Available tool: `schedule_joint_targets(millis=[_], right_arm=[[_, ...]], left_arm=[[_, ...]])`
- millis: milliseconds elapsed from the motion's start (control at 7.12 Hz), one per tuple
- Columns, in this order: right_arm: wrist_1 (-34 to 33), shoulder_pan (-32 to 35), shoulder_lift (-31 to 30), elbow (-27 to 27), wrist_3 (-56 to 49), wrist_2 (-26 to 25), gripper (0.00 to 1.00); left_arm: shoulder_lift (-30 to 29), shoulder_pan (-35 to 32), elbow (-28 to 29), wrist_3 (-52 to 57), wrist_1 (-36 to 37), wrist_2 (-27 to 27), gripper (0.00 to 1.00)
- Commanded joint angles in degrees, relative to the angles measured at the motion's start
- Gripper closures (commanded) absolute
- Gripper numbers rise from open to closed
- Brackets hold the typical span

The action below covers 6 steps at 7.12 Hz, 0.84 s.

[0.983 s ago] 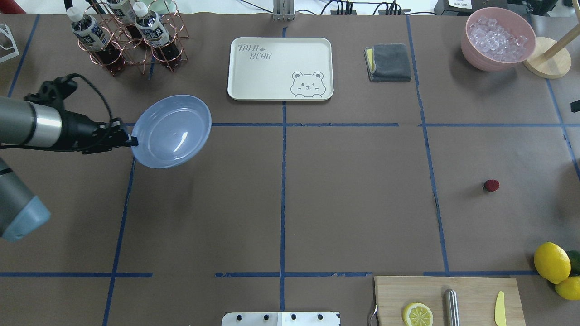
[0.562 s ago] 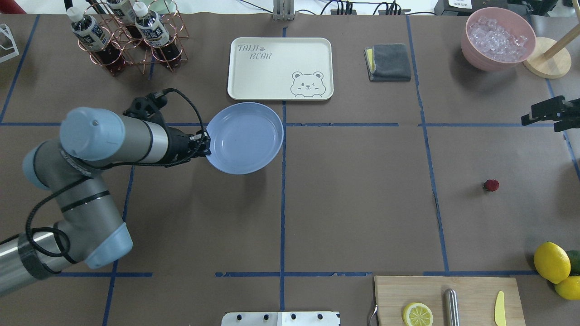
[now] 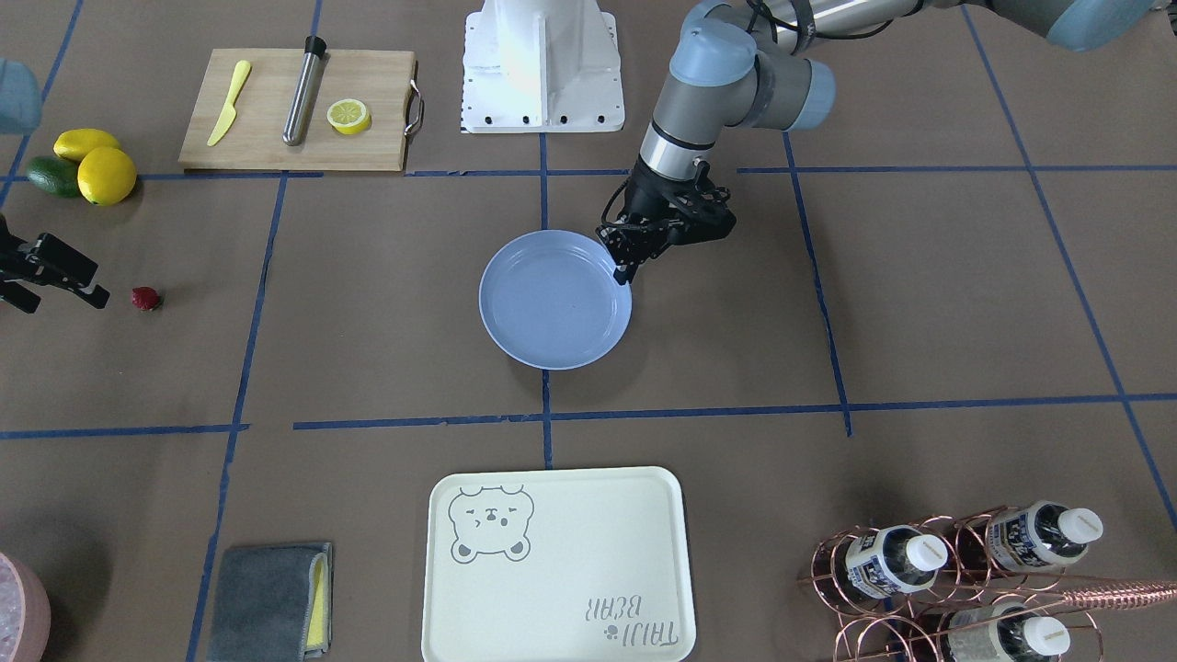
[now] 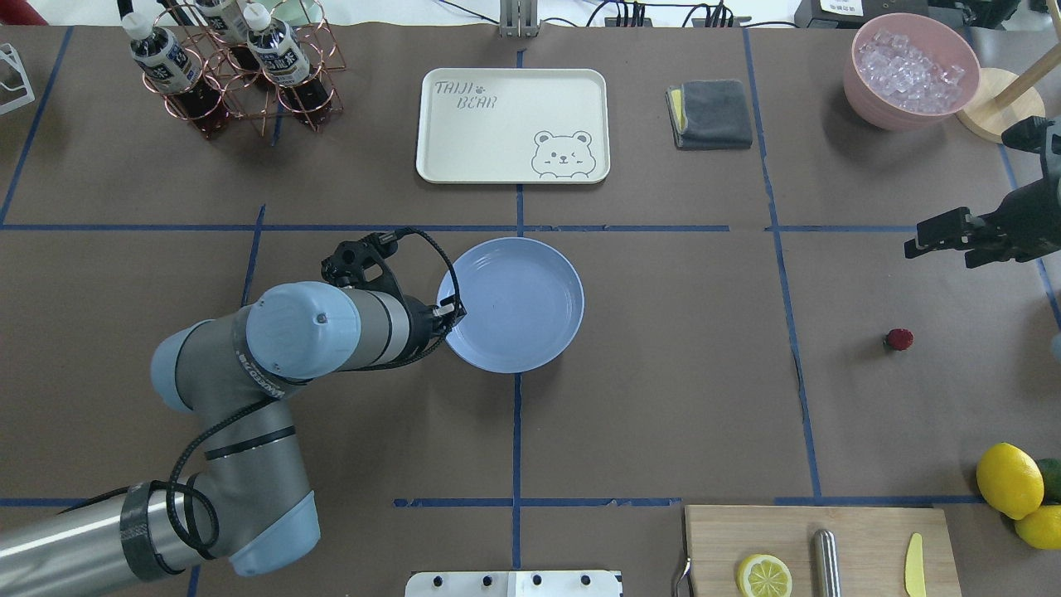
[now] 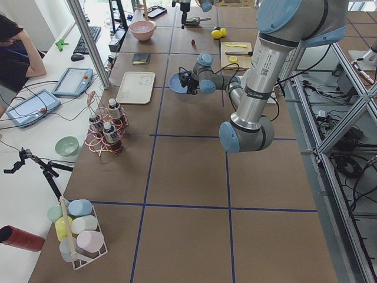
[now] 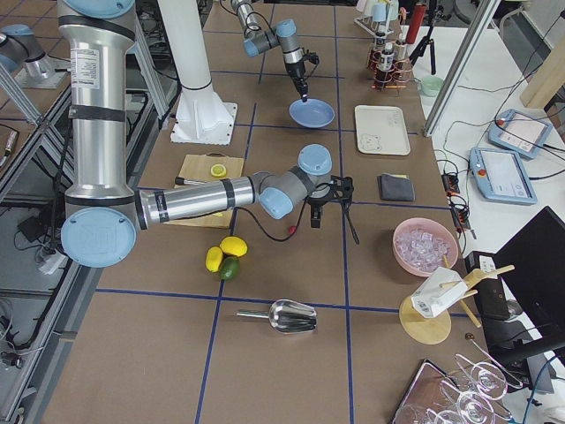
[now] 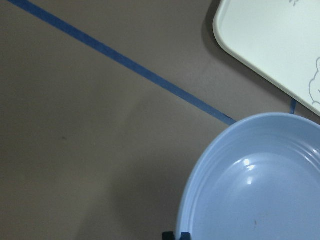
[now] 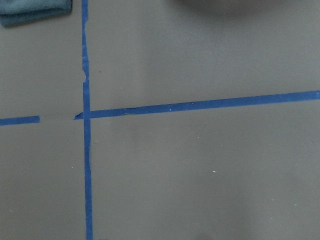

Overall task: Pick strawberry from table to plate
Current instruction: 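Carry the plate to table center with left gripper while right arm reaches in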

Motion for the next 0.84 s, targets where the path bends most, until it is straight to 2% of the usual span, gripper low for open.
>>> schedule_joint_targets(millis=[0,140,281,421,562,702], right_arm=[[0.0,-1.7,0.0,0.7,1.5,-0.9,0.0],[0.0,-2.2,-0.2,0.7,1.5,-1.8,0.0],[0.0,-2.5,-0.3,0.7,1.5,-2.2,0.0],[0.0,-2.7,-0.3,0.7,1.5,-2.3,0.0],[0.0,-3.4,-0.3,0.7,1.5,-3.2,0.0],[0.0,-4.8,-0.3,0.7,1.8,-4.8,0.0]], left_arm=[[-0.4,2.8,1.4,0.0,0.6,2.4,1.0],[-0.3,3.7,2.0,0.3,0.5,2.5,1.0],[-0.3,3.8,1.7,0.6,0.1,2.2,0.71],[-0.2,3.6,0.7,0.7,0.0,2.0,0.01],[0.3,2.6,-3.8,1.0,0.3,0.5,0.0],[0.3,0.1,-4.6,2.4,0.6,-3.8,0.0]])
